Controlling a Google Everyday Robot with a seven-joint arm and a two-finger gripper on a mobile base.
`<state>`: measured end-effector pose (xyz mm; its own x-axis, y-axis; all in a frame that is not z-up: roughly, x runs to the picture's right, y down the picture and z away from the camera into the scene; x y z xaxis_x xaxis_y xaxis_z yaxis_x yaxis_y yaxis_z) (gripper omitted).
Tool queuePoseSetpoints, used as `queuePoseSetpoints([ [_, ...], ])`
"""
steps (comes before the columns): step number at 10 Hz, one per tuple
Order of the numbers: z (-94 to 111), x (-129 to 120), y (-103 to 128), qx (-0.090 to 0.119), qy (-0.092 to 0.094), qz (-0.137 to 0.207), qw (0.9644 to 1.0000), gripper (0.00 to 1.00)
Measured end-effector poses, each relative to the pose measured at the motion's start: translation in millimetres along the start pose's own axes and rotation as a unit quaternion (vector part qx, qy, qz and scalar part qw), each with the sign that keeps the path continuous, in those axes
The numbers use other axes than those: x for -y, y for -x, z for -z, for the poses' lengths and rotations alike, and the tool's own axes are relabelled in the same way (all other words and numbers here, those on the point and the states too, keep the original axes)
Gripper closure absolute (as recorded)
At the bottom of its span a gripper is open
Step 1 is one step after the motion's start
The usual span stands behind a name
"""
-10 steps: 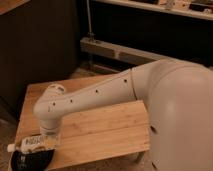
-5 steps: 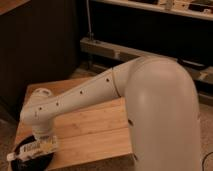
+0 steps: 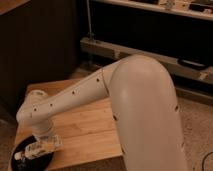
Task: Place the bottle in the ceramic bowl
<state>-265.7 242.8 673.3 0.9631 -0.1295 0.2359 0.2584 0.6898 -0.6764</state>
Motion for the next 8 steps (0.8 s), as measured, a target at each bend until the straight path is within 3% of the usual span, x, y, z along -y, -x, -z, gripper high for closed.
queuePoseSetpoints([
  [4,0.8,6.1,-9.0,0.019,0.027,-0.035,0.9988,0.2],
  [8,1.3,6.5,-9.0,0.021,0.027,-0.036,0.9988,0.2],
])
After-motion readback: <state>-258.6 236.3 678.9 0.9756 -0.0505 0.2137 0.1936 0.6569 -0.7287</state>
